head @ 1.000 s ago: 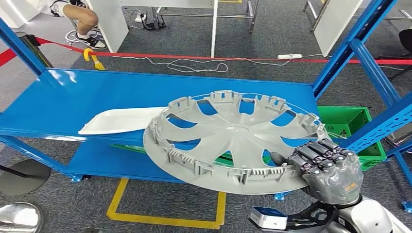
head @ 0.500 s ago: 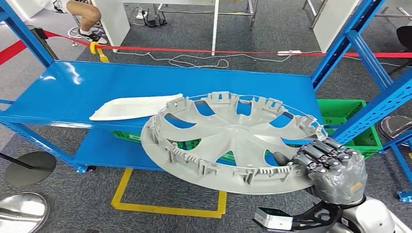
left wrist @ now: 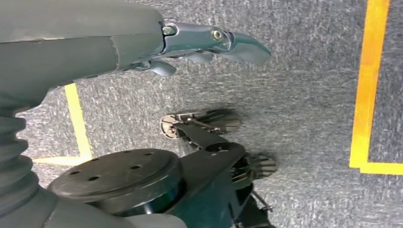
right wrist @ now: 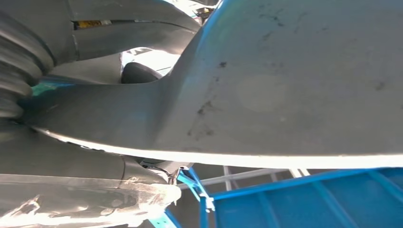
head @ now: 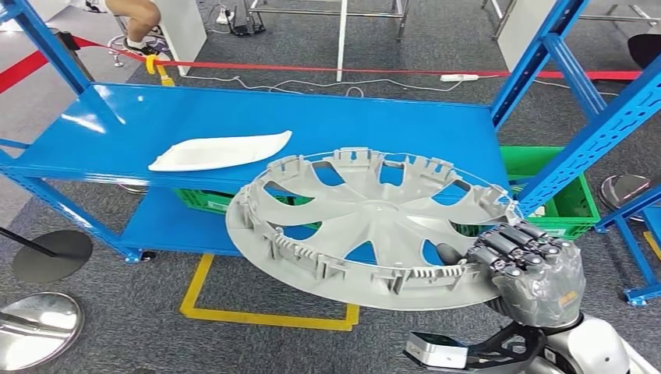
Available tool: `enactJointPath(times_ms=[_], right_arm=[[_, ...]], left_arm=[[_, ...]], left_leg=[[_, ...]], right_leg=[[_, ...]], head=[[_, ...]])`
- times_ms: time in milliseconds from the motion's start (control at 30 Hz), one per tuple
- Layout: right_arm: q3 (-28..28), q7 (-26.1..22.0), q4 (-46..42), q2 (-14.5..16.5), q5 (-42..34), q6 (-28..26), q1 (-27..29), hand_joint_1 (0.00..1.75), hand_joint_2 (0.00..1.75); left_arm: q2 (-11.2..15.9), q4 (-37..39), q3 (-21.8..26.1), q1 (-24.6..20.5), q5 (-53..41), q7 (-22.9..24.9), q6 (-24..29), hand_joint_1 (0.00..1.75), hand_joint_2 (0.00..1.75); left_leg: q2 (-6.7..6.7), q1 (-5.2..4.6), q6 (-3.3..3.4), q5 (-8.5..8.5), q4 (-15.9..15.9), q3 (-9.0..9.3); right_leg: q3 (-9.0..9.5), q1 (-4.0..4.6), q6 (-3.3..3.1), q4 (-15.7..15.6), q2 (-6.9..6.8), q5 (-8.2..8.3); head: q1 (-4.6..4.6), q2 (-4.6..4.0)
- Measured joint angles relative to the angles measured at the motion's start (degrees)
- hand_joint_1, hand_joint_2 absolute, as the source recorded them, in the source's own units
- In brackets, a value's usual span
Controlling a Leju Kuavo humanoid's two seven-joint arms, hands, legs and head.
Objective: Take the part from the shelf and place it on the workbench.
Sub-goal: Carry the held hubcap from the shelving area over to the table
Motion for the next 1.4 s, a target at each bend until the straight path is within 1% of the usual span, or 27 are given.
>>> enactJointPath(times_ms=[67,100,200,267,300,333,367,433,500,567,600,667,733,767,833,867,933,1000,1067,1100,1133,1200,1233,1267,1300,1333,1400], right_arm=[[0.02,-0.01,-0.02,0.03,0.07,0.01,0.05,1.75,1.75],[0.03,-0.02,-0.01,0.04,0.11,0.02,0.09,1.75,1.75],[0.05,0.13,0.00,0.07,0.18,0.14,0.11,1.75,1.75],[0.05,0.41,0.01,0.13,-0.06,0.31,0.12,1.75,1.75],[0.06,0.56,0.01,0.16,-0.32,0.43,0.13,1.75,1.75],[0.06,0.67,0.01,0.19,-0.65,0.58,0.13,1.75,1.75],[0.06,0.73,0.00,0.21,-0.98,0.73,0.12,1.75,1.75],[0.06,0.80,-0.13,0.22,-1.56,0.99,0.03,1.75,1.75],[0.06,0.84,-0.33,0.22,-2.04,1.19,-0.04,1.75,1.75],[0.06,0.88,-0.49,0.23,-2.93,1.46,-0.06,1.75,1.75],[0.05,0.89,-0.55,0.24,-3.49,1.62,-0.10,1.75,1.75],[0.04,0.88,-0.63,0.27,-4.48,1.85,-0.15,1.75,1.75],[0.02,0.87,-0.65,0.37,-5.20,1.99,-0.10,1.75,1.75],[0.01,0.83,-0.66,0.42,-5.50,2.06,-0.06,1.75,1.75],[-0.05,0.55,-0.69,0.51,-6.20,2.25,-0.04,1.75,1.75],[-0.12,0.36,-0.76,0.55,-6.49,2.35,-0.03,1.75,1.75],[-0.37,0.05,-1.07,0.61,-6.86,2.49,0.02,1.75,1.75],[-0.67,-0.10,-1.44,0.61,-7.05,2.59,0.04,1.75,1.75],[-0.86,-0.32,-1.58,0.61,-7.45,2.72,0.12,1.75,1.75],[-0.93,-0.45,-1.59,0.62,-7.67,2.80,0.25,1.75,1.75],[-1.02,-0.58,-1.60,0.62,-7.82,2.89,0.42,1.75,1.75],[-1.23,-0.73,-1.61,0.64,-7.91,3.08,0.73,1.75,1.75],[-1.32,-0.77,-1.61,0.65,-7.90,3.16,0.81,1.75,1.75],[-1.37,-0.81,-1.61,0.66,-7.87,3.22,0.85,1.75,1.75],[-1.40,-0.82,-1.61,0.66,-7.85,3.25,0.88,1.75,1.75],[-1.43,-0.82,-1.61,0.66,-7.84,3.27,0.90,1.75,1.75],[-1.47,-0.82,-1.62,0.66,-7.80,3.31,0.88,1.75,1.75]], left_arm=[[0.01,0.00,0.00,0.16,0.09,0.00,-0.02,0.00,1.75],[0.05,0.00,-0.01,0.28,0.10,0.00,-0.02,0.00,1.75],[0.30,0.00,-0.03,0.35,0.11,0.00,0.02,0.00,1.75],[0.40,0.00,-0.02,0.33,0.11,0.00,0.06,0.00,1.75],[0.42,0.00,-0.02,0.33,0.11,0.00,0.06,0.00,1.75],[0.43,0.00,-0.03,0.33,0.10,0.00,0.03,0.00,1.75],[0.43,-0.01,-0.03,0.31,0.10,0.00,0.00,0.00,1.75],[0.27,-0.06,-0.02,0.24,0.09,0.00,-0.06,0.00,1.75],[0.21,-0.12,-0.02,0.17,0.08,0.00,-0.11,0.00,1.75],[0.37,-0.13,-0.02,0.15,0.08,0.00,-0.09,0.00,1.75],[0.40,-0.16,-0.03,0.16,0.08,0.00,-0.06,0.00,1.75],[0.41,-0.21,-0.05,0.19,0.06,0.01,0.06,0.00,1.75],[0.46,-0.24,-0.05,0.19,0.07,0.02,0.14,0.00,1.75],[0.49,-0.24,-0.05,0.17,0.09,0.02,0.16,0.00,1.75],[0.54,-0.23,-0.05,0.15,0.10,0.02,0.02,0.00,1.75],[0.56,-0.22,-0.05,0.12,0.10,0.02,-0.11,0.00,1.75],[0.48,-0.23,-0.05,-0.07,0.11,-0.01,-0.36,0.00,1.75],[0.39,-0.24,-0.03,-0.27,0.13,-0.08,-0.46,0.00,1.75],[0.41,-0.24,-0.04,-0.23,0.18,-0.15,-0.45,0.00,1.75],[0.44,-0.24,-0.05,-0.14,0.24,-0.19,-0.43,0.00,1.75],[0.45,-0.24,-0.07,-0.05,0.30,-0.23,-0.40,0.00,1.75],[0.55,-0.24,-0.08,0.02,0.40,-0.33,-0.39,0.00,1.75],[0.58,-0.24,-0.08,0.02,0.42,-0.40,-0.41,0.00,1.75],[0.61,-0.24,-0.08,0.02,0.43,-0.44,-0.43,0.00,1.75],[0.62,-0.24,-0.08,0.03,0.44,-0.49,-0.44,0.00,1.75],[0.62,-0.24,-0.08,0.04,0.44,-0.51,-0.44,0.00,1.75],[0.57,-0.24,-0.08,0.01,0.44,-0.55,-0.45,0.00,1.75]], left_leg=[[0.02,0.06,0.83,0.29,0.09,-0.85],[0.13,0.03,1.34,0.61,0.16,-1.26],[0.34,-0.44,2.64,1.69,0.19,-2.57],[0.36,-1.00,3.12,2.54,0.22,-3.59],[0.37,-1.31,3.28,2.98,0.22,-4.09],[0.36,-1.62,3.42,3.41,0.22,-4.55],[0.34,-1.89,3.54,3.82,0.22,-4.93],[0.33,-2.16,3.48,4.63,0.22,-5.59],[0.37,-1.88,2.97,5.55,0.18,-6.17],[0.35,-1.72,2.37,6.20,0.01,-6.60],[0.33,-1.77,2.06,5.48,0.37,-6.96],[0.31,-1.68,1.36,0.93,4.33,-8.51],[0.34,-1.32,0.53,-4.21,11.74,-10.49],[0.35,-1.13,0.14,-5.13,14.57,-10.86],[0.38,-0.74,-0.60,-3.40,14.72,-9.00],[0.40,-0.44,-1.04,-1.76,11.97,-6.63],[0.28,-0.04,-1.64,-0.55,4.55,-1.50],[0.11,-0.11,-0.97,-1.05,0.52,0.41],[0.23,-0.29,0.46,-0.46,0.28,-0.36],[0.36,-0.35,1.15,-0.01,0.36,-0.88],[0.49,-0.34,1.81,0.53,0.40,-1.49],[0.62,-0.33,2.73,1.81,0.41,-3.01],[0.63,-0.35,2.88,2.48,0.44,-3.85],[0.66,-0.37,2.92,3.15,0.47,-4.74],[0.69,-0.39,2.88,3.80,0.50,-5.60],[0.72,-0.39,2.80,4.44,0.52,-6.39],[0.74,-0.38,2.54,5.63,0.53,-7.66]], right_leg=[[-0.96,-0.09,0.47,0.39,0.13,0.18],[-1.58,-0.16,0.70,1.55,0.10,-1.01],[-4.52,-0.27,1.15,11.75,-0.01,-8.65],[-5.26,-0.17,0.81,17.55,0.00,-11.42],[-4.19,-0.02,0.39,17.45,0.01,-11.09],[-1.99,0.25,-0.23,15.11,0.04,-9.87],[1.01,0.66,-1.06,11.17,0.09,-8.39],[6.64,1.42,-2.79,2.79,0.05,-7.34],[8.47,1.91,-3.40,-0.89,0.11,-7.54],[8.08,1.90,-3.11,-1.75,0.09,-6.28],[7.80,1.69,-3.08,-2.24,-0.04,-5.50],[6.91,1.19,-3.03,-2.88,-0.28,-3.88],[4.99,1.00,-3.08,-2.49,-0.33,-2.56],[3.99,0.89,-2.94,-2.15,-0.37,-2.01],[2.00,0.52,-2.46,-1.19,-0.44,-1.19],[1.05,0.29,-2.12,-0.63,-0.46,-0.84],[-0.59,0.17,-1.35,0.30,-0.44,-0.11],[-1.54,0.33,-0.89,0.64,-0.38,0.88],[-2.09,0.13,-0.69,0.68,-0.31,1.71],[-2.52,-0.02,-0.47,1.20,-0.28,0.90],[-3.11,-0.16,-0.18,2.64,-0.26,-1.03],[-4.73,-0.29,0.42,9.02,-0.24,-7.32],[-5.41,-0.35,0.56,13.02,-0.24,-9.99],[-5.60,-0.39,0.62,16.34,-0.24,-11.42],[-5.00,-0.41,0.58,18.03,-0.23,-11.42],[-3.39,-0.42,0.47,17.67,-0.23,-10.30],[2.57,-0.40,0.06,11.31,-0.21,-7.73]], head=[[0.01,-0.01],[0.12,-0.01],[0.45,-0.01],[0.48,-0.01],[0.47,-0.01],[0.47,-0.01],[0.47,-0.01],[0.43,-0.01],[0.43,0.01],[0.47,0.00],[0.45,-0.01],[0.36,-0.01],[0.29,-0.01],[0.30,-0.01],[0.29,-0.01],[0.27,-0.01],[0.20,-0.01],[0.25,0.00],[0.43,0.00],[0.50,0.00],[0.55,-0.01],[0.64,-0.01],[0.65,-0.01],[0.66,-0.01],[0.66,-0.01],[0.65,0.00],[0.65,0.00]])
